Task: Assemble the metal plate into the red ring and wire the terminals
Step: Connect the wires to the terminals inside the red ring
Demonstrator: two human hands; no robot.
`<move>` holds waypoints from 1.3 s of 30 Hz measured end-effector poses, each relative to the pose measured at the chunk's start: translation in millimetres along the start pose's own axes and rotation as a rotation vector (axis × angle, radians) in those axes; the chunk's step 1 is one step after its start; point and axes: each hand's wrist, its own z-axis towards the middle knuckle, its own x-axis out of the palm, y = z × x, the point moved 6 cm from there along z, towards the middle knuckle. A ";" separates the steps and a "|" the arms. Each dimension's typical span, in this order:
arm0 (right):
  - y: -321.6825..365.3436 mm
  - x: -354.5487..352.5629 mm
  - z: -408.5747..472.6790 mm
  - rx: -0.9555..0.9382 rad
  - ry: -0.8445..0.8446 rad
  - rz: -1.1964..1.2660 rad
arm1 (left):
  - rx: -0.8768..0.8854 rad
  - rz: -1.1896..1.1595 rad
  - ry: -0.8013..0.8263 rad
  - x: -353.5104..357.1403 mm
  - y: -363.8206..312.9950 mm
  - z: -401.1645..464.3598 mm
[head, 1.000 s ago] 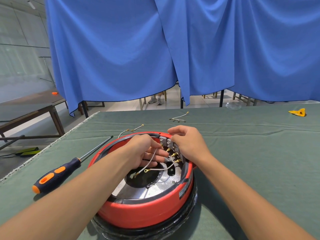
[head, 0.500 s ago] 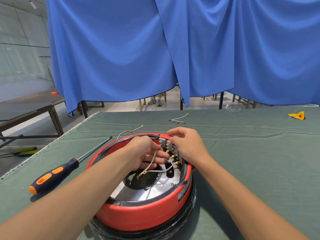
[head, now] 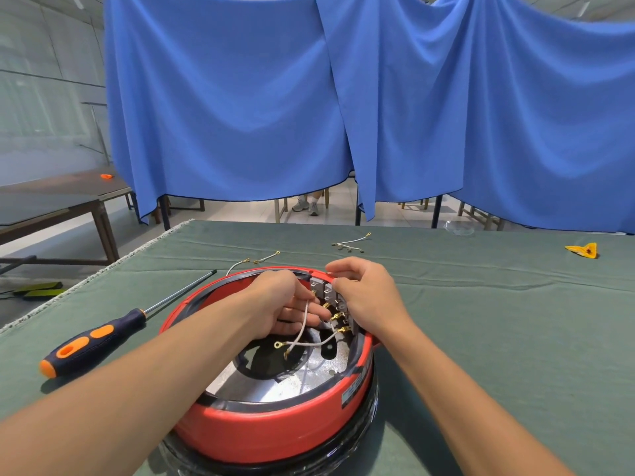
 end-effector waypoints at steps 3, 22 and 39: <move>1.3 -0.8 0.1 -0.019 0.019 -0.021 | 0.003 -0.010 -0.019 -1.6 -1.0 1.8; 4.3 2.4 3.2 -0.038 0.071 -0.033 | -0.034 -0.015 -0.006 -2.8 -2.4 5.4; -3.1 1.0 2.2 0.036 0.022 0.112 | 0.164 0.494 -0.145 -5.3 -15.6 2.3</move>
